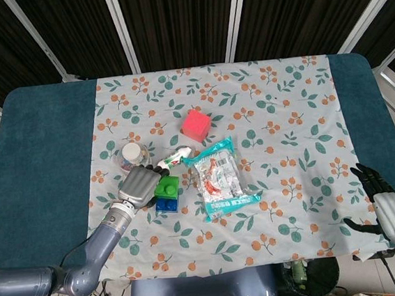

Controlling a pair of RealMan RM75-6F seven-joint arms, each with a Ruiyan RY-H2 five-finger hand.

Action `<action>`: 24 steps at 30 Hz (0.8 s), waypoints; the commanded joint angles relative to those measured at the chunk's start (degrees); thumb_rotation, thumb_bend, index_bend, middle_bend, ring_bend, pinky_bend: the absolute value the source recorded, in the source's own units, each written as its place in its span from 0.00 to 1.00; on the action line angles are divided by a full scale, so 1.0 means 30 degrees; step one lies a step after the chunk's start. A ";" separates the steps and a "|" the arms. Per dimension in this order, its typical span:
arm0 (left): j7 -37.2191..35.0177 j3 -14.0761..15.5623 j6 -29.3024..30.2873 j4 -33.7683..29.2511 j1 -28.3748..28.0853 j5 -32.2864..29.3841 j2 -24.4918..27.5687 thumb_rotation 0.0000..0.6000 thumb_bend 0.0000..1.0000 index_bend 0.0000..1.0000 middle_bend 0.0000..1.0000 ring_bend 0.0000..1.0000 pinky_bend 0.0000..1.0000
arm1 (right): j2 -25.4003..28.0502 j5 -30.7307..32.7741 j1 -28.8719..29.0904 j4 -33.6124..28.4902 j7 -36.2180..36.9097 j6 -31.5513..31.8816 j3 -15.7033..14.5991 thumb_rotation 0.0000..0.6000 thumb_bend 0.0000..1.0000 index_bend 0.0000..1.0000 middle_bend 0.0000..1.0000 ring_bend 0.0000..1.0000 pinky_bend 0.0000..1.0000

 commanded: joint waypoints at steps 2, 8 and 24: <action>-0.0029 0.0059 0.0038 0.0015 -0.0010 -0.0025 -0.0041 1.00 0.36 0.40 0.36 0.29 0.40 | 0.0011 0.0004 0.0005 -0.0005 0.0032 -0.0018 -0.0004 1.00 0.22 0.02 0.00 0.00 0.21; -0.0123 0.0094 0.0103 0.0025 -0.0025 0.0086 -0.0015 1.00 0.36 0.40 0.36 0.29 0.40 | 0.0014 -0.0049 -0.0005 -0.0006 0.0025 0.0022 -0.0015 1.00 0.22 0.03 0.00 0.00 0.21; -0.0221 0.0130 -0.0330 0.0215 -0.0354 -0.0158 0.0165 1.00 0.36 0.40 0.36 0.29 0.40 | -0.0003 0.0029 0.0006 0.0004 0.0007 -0.0018 0.0010 1.00 0.22 0.03 0.00 0.00 0.21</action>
